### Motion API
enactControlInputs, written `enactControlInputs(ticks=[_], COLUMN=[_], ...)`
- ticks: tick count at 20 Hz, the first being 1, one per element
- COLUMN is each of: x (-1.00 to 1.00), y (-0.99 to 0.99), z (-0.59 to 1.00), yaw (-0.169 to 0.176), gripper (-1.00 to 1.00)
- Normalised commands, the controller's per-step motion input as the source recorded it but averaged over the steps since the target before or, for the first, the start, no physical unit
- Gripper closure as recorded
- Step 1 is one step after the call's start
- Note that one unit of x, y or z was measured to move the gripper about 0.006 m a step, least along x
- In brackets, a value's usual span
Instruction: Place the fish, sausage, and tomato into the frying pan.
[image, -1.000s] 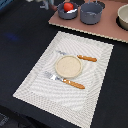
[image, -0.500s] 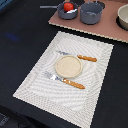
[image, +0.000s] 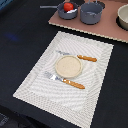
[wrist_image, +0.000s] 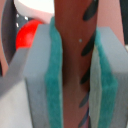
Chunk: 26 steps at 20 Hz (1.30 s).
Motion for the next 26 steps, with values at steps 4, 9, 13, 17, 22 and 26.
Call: enactControlInputs(ticks=[4,9,13,17,22,26], x=[0.32,0.54,0.38,0.23,0.12,0.14], y=[0.41,0.13,0.0,0.02,0.0,0.01], z=[-0.13,-0.03,0.05,0.24,0.14,0.02], yaw=[0.011,0.015,0.087,0.131,0.166,0.166], gripper=[1.0,1.0,1.0,1.0,1.0,1.0])
